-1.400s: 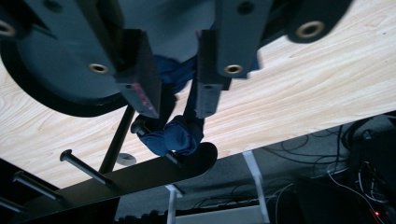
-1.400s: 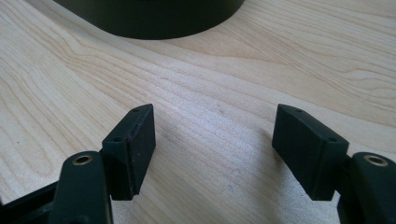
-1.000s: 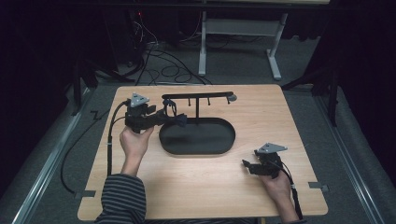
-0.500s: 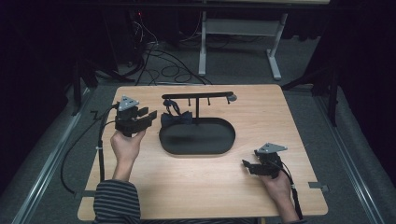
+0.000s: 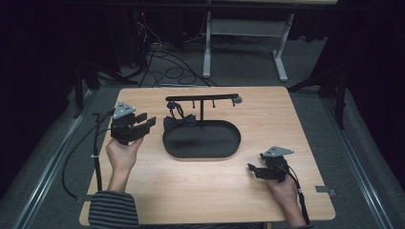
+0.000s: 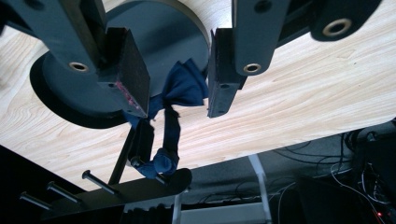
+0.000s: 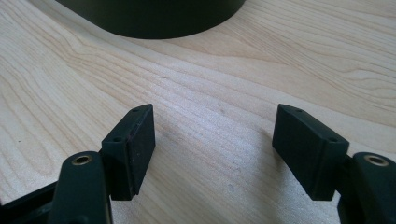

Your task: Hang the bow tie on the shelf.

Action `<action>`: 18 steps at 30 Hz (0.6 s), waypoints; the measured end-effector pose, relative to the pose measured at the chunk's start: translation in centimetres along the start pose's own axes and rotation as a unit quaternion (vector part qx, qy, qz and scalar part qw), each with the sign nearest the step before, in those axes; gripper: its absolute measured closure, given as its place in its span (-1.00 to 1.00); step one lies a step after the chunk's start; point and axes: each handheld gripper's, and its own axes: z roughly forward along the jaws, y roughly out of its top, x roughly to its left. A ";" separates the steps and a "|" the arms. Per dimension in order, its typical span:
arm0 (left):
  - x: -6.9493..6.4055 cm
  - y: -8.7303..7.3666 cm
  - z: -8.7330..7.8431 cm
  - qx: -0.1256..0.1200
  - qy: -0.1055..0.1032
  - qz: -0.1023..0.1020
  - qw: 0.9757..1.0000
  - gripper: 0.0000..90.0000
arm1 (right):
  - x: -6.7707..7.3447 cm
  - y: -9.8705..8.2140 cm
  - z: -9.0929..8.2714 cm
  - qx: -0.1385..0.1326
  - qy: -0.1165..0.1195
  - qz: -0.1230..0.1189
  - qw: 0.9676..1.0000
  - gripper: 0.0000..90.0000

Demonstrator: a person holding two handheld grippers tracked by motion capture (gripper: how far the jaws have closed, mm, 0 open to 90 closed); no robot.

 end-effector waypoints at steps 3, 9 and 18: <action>0.0 -0.2 -0.6 -0.004 0.001 0.001 1.000 0.31 | 0.0 0.0 0.0 0.000 0.000 -0.001 1.000 -0.30; 0.1 -0.6 -1.6 -0.005 0.000 0.001 1.000 0.30 | 0.0 0.0 0.0 0.001 0.001 -0.002 1.000 -0.30; -0.3 -1.1 -3.0 -0.010 -0.009 0.003 1.000 0.28 | 0.0 0.0 0.0 0.001 0.001 0.000 1.000 -0.30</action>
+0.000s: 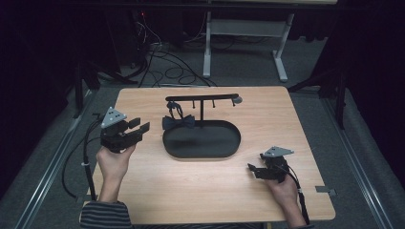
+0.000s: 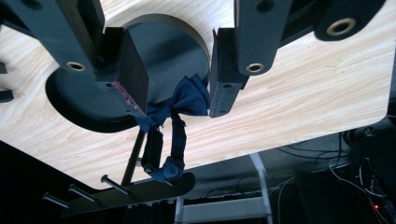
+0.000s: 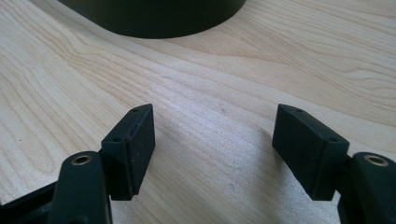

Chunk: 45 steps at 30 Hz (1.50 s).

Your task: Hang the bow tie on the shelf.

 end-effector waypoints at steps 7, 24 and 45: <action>-0.1 -0.8 -0.4 0.005 -0.003 0.000 1.000 0.27 | 0.0 0.0 0.0 0.000 0.000 0.000 1.000 -0.31; -0.6 -3.2 -1.2 0.016 -0.021 -0.019 0.999 0.24 | 0.0 0.0 0.0 0.000 0.000 -0.001 1.000 -0.31; -1.2 -5.8 -1.1 0.020 -0.032 -0.033 0.999 0.23 | 0.0 0.0 0.0 0.000 0.001 -0.002 1.000 -0.31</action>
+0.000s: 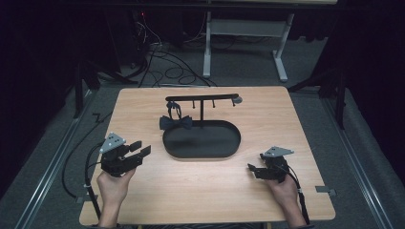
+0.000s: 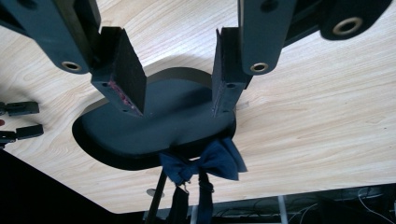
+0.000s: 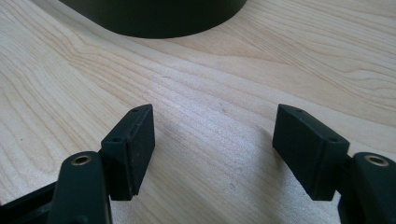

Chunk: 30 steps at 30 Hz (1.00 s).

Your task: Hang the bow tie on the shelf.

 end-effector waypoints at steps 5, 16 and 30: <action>-0.4 -0.8 -0.3 0.004 -0.003 -0.001 1.000 0.22 | 0.0 0.0 0.0 0.000 0.000 0.000 1.000 -0.31; -1.5 -2.4 0.2 0.012 -0.012 0.002 1.000 0.22 | 0.1 0.0 0.0 0.001 0.001 0.001 1.000 -0.31; -2.0 -4.1 0.5 0.026 -0.014 -0.004 1.000 0.20 | 0.1 0.0 0.0 0.000 0.002 -0.001 1.000 -0.31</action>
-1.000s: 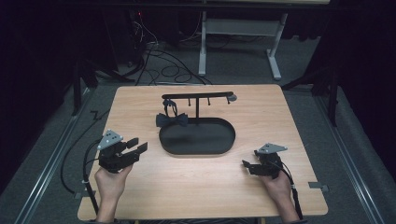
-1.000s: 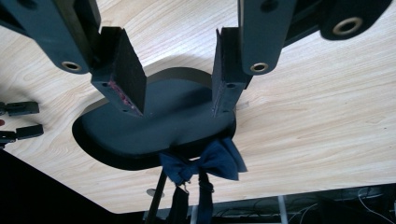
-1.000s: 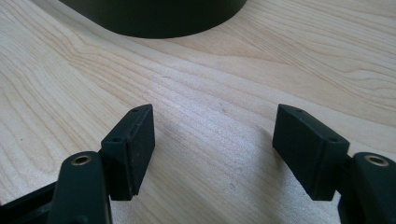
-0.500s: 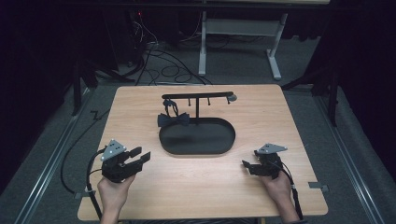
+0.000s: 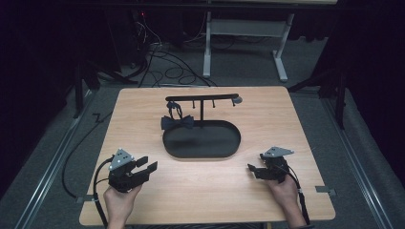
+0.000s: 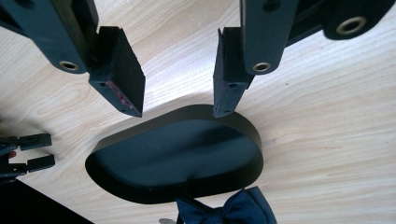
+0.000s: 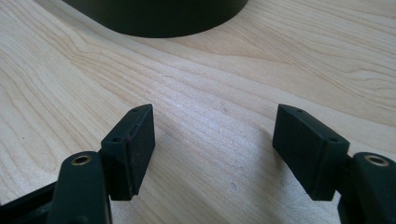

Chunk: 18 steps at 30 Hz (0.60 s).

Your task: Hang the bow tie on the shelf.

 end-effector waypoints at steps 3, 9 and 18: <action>0.1 -0.4 0.2 0.001 -0.001 -0.006 1.000 0.20 | 0.0 0.0 0.0 0.000 0.000 -0.002 1.000 -0.31; 0.1 -1.2 0.9 0.017 0.006 -0.008 1.000 0.18 | 0.0 0.0 0.0 0.000 0.001 -0.002 1.000 -0.31; 0.3 -2.1 1.5 0.024 0.011 -0.017 1.000 0.17 | 0.0 0.0 0.0 0.000 0.000 -0.002 1.000 -0.31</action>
